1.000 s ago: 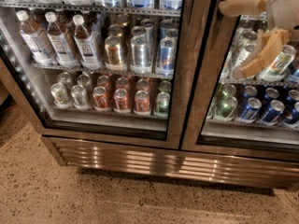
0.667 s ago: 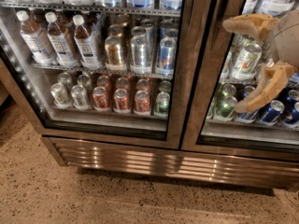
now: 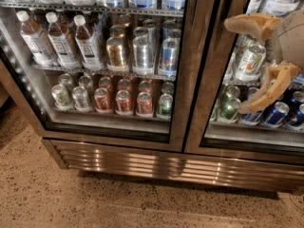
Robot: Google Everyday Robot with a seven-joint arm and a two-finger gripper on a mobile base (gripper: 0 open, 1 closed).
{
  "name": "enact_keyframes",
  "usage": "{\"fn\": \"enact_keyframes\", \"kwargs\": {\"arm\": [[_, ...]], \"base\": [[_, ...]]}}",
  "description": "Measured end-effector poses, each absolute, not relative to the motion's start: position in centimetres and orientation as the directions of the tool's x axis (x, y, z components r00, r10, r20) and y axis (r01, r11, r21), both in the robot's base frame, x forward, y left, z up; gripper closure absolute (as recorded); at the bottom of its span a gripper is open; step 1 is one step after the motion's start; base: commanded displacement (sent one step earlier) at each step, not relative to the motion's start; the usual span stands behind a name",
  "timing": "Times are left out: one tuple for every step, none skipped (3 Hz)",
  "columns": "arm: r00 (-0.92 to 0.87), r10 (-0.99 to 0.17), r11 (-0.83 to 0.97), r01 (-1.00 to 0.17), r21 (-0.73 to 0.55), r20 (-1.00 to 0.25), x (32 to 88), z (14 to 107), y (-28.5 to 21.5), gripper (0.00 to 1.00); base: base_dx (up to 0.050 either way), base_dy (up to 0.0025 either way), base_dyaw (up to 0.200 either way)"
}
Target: Open left fridge door
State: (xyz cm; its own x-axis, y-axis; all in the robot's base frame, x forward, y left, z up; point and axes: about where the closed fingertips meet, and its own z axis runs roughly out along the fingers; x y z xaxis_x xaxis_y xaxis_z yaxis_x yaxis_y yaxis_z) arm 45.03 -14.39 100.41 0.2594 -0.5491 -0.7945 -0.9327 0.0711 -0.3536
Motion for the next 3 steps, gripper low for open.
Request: {"fn": "enact_keyframes", "kwargs": {"arm": [[0.316, -0.364, 0.014, -0.939, -0.344, -0.876, 44.7, 100.9, -13.8, 0.00], [0.302, -0.279, 0.019, -0.947, -0.320, -0.912, 44.9, 101.3, -13.4, 0.00], [0.308, -0.285, 0.044, -0.942, -0.333, -0.908, 47.9, 104.4, -13.6, 0.00]], "base": [[0.000, 0.00000, 0.000], [0.000, 0.00000, 0.000], [0.000, 0.00000, 0.000]]}}
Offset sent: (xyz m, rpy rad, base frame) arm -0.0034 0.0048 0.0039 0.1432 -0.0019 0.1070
